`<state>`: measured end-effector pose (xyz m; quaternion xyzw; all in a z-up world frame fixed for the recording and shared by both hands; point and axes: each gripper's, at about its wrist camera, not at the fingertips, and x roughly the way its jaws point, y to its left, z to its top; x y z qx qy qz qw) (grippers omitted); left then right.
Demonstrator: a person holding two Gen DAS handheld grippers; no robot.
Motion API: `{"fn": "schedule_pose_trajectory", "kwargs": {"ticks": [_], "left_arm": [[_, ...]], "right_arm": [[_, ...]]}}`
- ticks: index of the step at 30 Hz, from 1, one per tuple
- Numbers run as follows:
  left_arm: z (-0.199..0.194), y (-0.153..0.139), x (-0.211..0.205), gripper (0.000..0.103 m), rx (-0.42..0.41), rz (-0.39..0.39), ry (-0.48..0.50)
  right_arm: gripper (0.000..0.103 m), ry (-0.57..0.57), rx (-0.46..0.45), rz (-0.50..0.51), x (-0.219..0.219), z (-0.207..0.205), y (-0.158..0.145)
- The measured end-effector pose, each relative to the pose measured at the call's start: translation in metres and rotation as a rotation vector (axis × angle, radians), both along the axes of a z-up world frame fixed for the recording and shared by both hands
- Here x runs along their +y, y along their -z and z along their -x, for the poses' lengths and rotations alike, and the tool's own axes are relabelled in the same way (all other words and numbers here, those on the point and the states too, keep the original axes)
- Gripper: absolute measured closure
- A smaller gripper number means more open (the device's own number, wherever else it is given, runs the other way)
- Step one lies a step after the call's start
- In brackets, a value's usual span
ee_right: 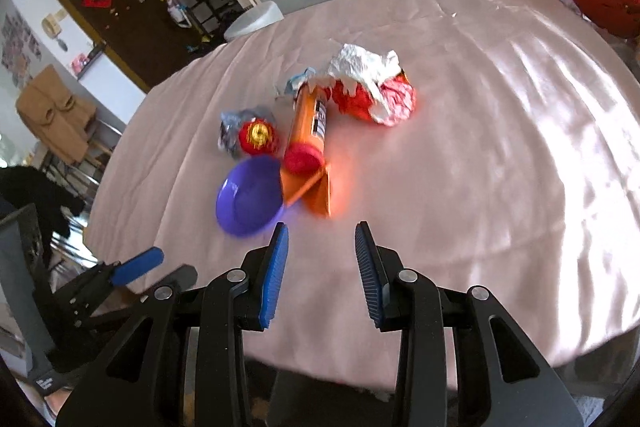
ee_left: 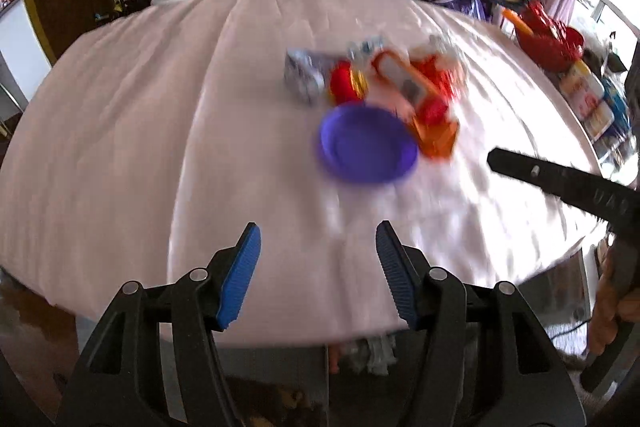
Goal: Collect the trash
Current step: 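Grasp the purple plate with the left tool while the right tool grasps orange paper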
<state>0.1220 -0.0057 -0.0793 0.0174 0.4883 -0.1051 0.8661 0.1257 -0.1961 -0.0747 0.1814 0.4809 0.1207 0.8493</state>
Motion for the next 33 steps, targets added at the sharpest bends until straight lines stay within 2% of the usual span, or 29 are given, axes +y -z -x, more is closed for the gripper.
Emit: {"fn": "schedule_pose_trajectory", "kwargs": {"ticks": [4,9,18,22,30,33], "left_arm": [[-0.024,-0.005,-0.004,0.056,-0.011,0.000,0.008],[-0.045,-0.002,-0.012,0.057,-0.009,0.013,0.011],[-0.069,0.023,-0.022,0.067,0.041,0.037,0.024],[-0.070,0.027,-0.026,0.076,0.043,0.040,0.027],[-0.061,0.026,-0.026,0.087,0.047,0.047,0.028],[-0.055,0.023,-0.023,0.100,0.048,0.046,0.019]], "right_arm": [[0.068,0.005,0.005,-0.022,0.001,-0.018,0.005],[0.068,-0.001,0.014,-0.036,0.005,-0.031,0.011],[0.069,-0.025,0.027,-0.034,0.017,-0.042,0.024],[0.079,-0.042,0.022,-0.038,0.018,-0.042,0.027],[0.089,-0.043,0.011,-0.017,0.010,-0.033,0.023],[0.091,-0.043,0.008,0.005,0.006,-0.026,0.018]]}}
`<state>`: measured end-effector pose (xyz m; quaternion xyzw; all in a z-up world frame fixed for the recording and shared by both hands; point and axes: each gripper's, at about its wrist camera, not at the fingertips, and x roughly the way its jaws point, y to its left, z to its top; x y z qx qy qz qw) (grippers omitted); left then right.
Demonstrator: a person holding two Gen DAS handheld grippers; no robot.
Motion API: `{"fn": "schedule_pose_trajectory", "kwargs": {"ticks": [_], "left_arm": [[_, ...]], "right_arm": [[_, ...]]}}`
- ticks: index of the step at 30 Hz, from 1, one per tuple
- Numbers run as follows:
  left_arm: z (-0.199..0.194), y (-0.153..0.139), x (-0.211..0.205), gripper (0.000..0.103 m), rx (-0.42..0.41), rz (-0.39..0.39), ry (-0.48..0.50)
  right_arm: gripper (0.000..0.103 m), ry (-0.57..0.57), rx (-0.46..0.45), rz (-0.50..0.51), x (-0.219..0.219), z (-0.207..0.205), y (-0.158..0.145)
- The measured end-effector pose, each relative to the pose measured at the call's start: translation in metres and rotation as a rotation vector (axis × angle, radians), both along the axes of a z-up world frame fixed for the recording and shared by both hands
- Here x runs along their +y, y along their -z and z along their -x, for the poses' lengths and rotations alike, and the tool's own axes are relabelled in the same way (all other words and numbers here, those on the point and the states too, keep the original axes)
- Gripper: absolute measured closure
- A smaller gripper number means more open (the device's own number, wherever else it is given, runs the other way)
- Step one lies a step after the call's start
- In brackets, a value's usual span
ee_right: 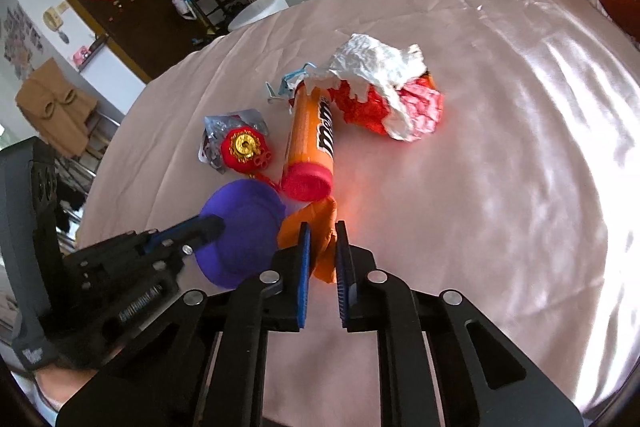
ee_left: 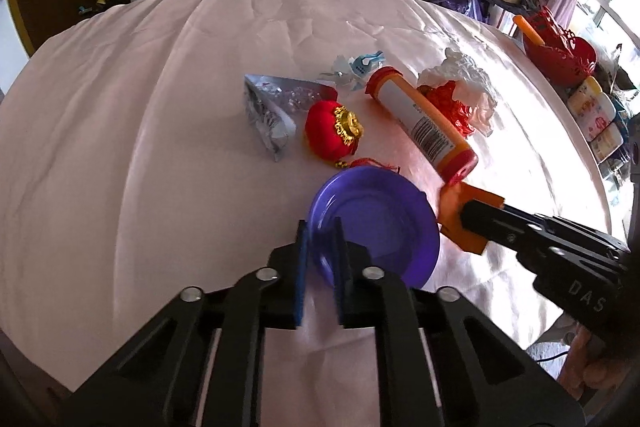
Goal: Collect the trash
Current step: 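Grasp the purple plate with the left tool while the right tool grasps orange paper, then carry the purple plate and orange paper down into the bin and open both tools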
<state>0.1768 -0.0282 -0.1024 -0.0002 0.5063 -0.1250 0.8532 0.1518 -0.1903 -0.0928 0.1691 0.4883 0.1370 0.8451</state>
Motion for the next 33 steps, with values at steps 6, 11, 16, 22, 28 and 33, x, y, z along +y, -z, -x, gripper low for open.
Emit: {"fn": "schedule_pose_trajectory", "kwargs": {"ticks": [6,11,16,22,28,33], "left_arm": [[0.029,-0.010,0.003,0.101,-0.005,-0.023,0.013],[0.062,-0.025,0.010,0.102,-0.014,-0.009,0.012],[0.106,-0.036,0.015,0.102,-0.032,0.003,0.012],[0.153,-0.026,0.018,0.102,-0.013,0.021,0.014],[0.183,-0.002,0.022,0.102,0.037,0.040,0.005],[0.194,0.020,0.024,0.102,0.085,0.050,-0.009]], "right_arm": [[0.092,-0.010,-0.001,0.019,-0.008,0.034,-0.006],[0.092,-0.016,-0.019,0.038,-0.015,0.067,-0.016],[0.092,-0.041,-0.043,0.087,-0.018,0.104,-0.024],[0.092,-0.053,-0.028,0.101,-0.025,0.142,-0.014],[0.092,-0.058,0.006,0.088,-0.021,0.163,0.001],[0.092,-0.067,0.014,0.084,-0.013,0.170,0.006]]}}
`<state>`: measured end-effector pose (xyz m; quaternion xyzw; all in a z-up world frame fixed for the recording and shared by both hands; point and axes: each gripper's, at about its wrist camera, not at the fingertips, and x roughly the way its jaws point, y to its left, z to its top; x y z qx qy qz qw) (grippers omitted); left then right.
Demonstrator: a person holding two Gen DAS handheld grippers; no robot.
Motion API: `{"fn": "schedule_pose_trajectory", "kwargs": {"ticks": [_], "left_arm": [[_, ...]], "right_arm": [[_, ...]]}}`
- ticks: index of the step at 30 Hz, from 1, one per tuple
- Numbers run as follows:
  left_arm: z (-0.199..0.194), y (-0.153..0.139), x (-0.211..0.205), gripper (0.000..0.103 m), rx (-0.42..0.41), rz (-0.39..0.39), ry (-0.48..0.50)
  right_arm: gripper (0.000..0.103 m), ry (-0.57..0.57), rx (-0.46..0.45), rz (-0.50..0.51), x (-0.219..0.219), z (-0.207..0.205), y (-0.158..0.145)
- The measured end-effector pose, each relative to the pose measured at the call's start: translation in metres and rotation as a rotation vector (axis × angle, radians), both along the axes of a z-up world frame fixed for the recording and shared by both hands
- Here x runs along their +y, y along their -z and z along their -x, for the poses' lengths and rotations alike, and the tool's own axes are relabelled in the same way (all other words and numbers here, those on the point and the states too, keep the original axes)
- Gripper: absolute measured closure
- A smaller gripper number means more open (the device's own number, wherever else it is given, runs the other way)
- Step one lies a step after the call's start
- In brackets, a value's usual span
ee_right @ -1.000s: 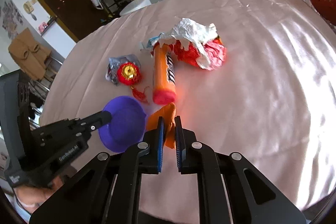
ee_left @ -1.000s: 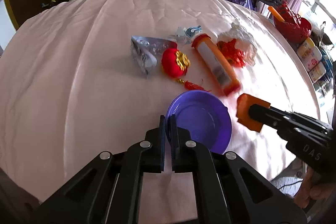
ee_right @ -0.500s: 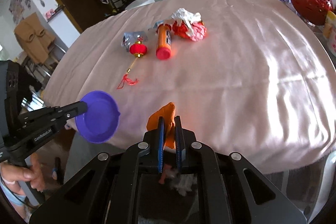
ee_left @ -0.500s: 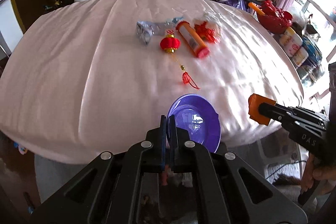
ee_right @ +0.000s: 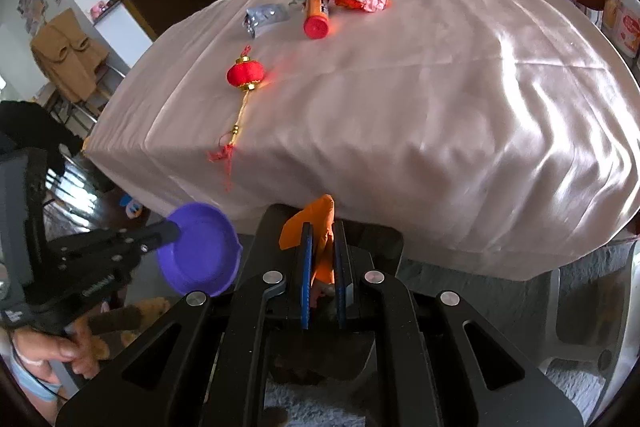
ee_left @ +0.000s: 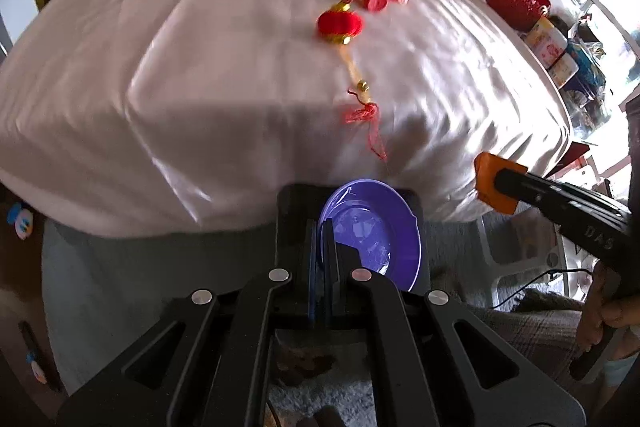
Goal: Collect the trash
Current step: 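Carry the purple plate and orange paper down into the bin and open both tools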
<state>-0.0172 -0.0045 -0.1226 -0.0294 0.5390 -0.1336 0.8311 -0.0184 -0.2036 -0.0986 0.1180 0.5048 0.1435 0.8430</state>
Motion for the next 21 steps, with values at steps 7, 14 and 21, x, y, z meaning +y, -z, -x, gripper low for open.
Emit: {"fn": "schedule_pose_trajectory", "kwargs": {"ticks": [7,14,21], "left_arm": [[0.000,0.018,0.000,0.102,0.030,-0.017,-0.009],[0.001,0.031,-0.005,0.101,0.059,-0.033,0.005],[-0.001,0.037,-0.012,0.101,0.071,-0.041,0.015]], "right_arm": [[0.092,-0.007,0.003,0.002,0.004,0.001,0.004],[0.092,-0.021,0.017,-0.003,0.009,0.000,0.011],[0.092,-0.048,0.001,-0.027,0.019,-0.003,0.007]]}}
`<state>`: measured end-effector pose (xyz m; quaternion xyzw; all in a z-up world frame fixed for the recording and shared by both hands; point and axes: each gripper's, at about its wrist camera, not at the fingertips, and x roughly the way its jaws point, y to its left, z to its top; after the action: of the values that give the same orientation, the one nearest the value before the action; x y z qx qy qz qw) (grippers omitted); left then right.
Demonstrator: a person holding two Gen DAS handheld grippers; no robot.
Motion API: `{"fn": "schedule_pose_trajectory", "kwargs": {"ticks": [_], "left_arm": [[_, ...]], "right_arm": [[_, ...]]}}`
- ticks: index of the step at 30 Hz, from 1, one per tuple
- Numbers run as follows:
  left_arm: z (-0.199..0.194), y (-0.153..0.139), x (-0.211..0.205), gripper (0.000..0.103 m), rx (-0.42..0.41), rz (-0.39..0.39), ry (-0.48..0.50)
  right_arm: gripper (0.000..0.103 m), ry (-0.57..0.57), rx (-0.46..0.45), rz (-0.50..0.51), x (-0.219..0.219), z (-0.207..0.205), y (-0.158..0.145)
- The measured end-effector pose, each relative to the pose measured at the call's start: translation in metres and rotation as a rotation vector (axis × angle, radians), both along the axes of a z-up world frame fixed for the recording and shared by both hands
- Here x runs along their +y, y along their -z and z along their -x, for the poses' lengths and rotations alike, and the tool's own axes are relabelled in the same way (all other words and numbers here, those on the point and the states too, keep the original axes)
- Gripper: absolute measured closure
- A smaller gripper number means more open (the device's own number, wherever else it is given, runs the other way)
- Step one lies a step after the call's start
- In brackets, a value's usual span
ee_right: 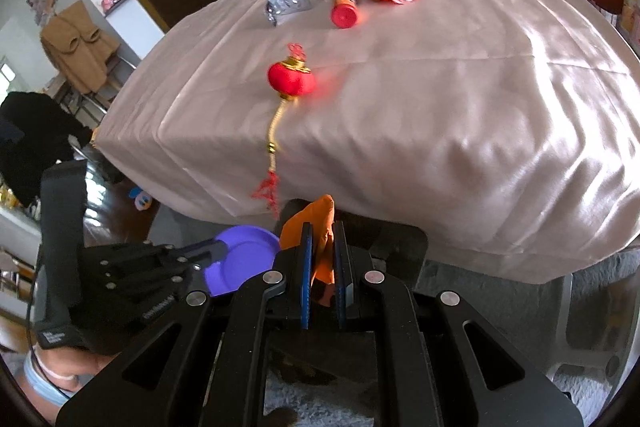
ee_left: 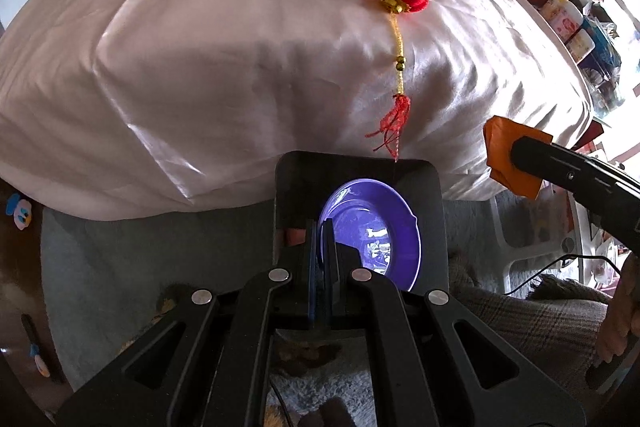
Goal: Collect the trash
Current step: 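Carry the purple plate and orange paper down into the bin and open both tools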
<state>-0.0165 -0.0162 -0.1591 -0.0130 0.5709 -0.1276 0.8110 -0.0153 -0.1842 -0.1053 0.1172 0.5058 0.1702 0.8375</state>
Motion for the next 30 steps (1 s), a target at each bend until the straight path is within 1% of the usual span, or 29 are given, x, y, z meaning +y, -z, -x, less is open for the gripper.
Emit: {"fn": "schedule_pose_trajectory", "kwargs": {"ticks": [7,12,18,20,26,30], "left_arm": [[-0.001,-0.001,-0.003,0.101,0.002,0.013,0.005],[0.000,-0.001,-0.005,0.101,0.006,0.021,0.017],[0.002,0.003,0.001,0.101,0.019,0.024,0.017],[0.004,0.006,0.002,0.101,0.026,0.017,0.022],[0.012,0.022,0.012,0.101,0.062,-0.036,0.026],[0.018,0.024,0.012,0.101,0.068,-0.034,0.039]], "right_arm": [[0.092,-0.043,-0.031,-0.024,0.023,-0.012,-0.011],[0.092,-0.052,-0.029,-0.030,0.039,-0.027,-0.010],[0.092,-0.046,-0.015,0.021,0.052,-0.040,-0.003],[0.092,-0.033,-0.006,0.043,0.053,-0.041,0.001],[0.093,-0.014,0.010,0.061,0.051,-0.043,0.006],[0.093,-0.021,0.005,0.065,0.054,-0.038,0.005]]}}
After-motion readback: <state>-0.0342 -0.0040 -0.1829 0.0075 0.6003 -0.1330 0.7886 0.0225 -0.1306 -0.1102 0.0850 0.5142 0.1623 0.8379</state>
